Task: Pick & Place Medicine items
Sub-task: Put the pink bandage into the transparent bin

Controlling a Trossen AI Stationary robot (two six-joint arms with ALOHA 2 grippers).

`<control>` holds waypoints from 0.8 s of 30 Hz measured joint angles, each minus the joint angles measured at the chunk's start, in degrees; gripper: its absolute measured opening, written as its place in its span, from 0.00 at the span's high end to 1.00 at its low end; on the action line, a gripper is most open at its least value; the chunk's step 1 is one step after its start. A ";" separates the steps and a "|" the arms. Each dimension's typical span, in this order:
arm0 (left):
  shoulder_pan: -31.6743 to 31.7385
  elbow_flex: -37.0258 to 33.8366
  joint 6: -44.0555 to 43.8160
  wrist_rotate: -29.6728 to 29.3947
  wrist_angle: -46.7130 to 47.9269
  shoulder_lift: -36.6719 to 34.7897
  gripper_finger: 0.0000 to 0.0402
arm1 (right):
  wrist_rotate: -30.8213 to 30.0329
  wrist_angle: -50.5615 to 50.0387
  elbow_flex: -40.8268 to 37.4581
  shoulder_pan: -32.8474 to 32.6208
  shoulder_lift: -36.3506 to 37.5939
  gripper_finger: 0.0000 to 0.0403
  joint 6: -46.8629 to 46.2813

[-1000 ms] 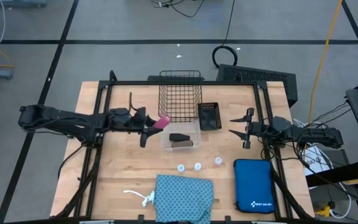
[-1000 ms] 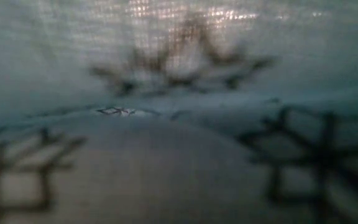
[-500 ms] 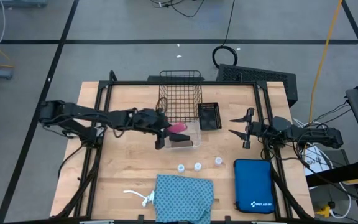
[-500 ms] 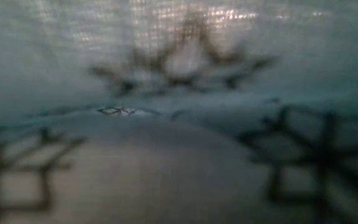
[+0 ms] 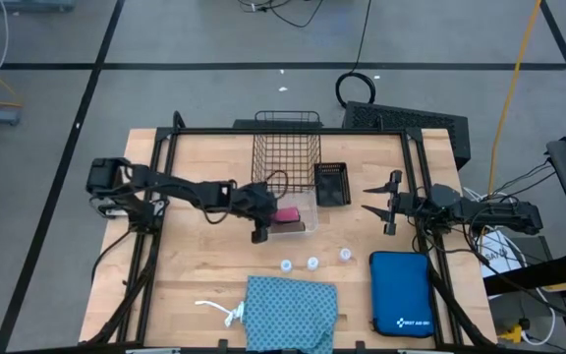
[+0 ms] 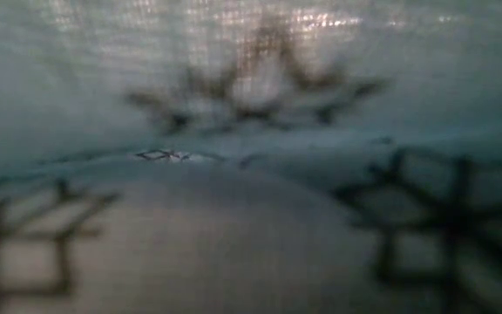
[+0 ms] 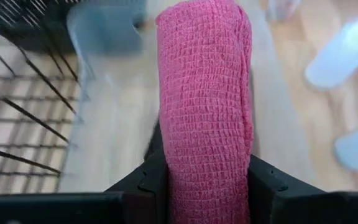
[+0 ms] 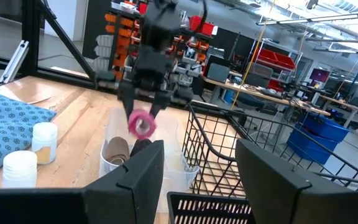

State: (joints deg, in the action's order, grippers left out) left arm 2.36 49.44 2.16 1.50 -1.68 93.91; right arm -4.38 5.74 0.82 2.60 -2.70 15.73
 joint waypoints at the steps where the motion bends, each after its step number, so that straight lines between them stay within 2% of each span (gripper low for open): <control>1: -0.01 -0.02 0.56 -0.03 -0.11 0.77 0.67 | -0.02 0.00 -0.02 0.00 0.00 0.53 -0.01; 17: -0.40 -0.03 0.66 -2.80 -1.84 2.29 0.66 | -0.01 0.00 0.00 0.01 0.00 0.53 0.00; 24: -2.07 -0.06 -1.26 -8.46 -3.61 2.31 0.52 | -0.01 0.00 -0.02 0.02 0.00 0.52 0.00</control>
State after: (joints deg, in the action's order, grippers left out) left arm 0.30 49.39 0.90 -6.96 -5.30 96.23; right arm -4.39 5.74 0.80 2.61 -2.70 15.73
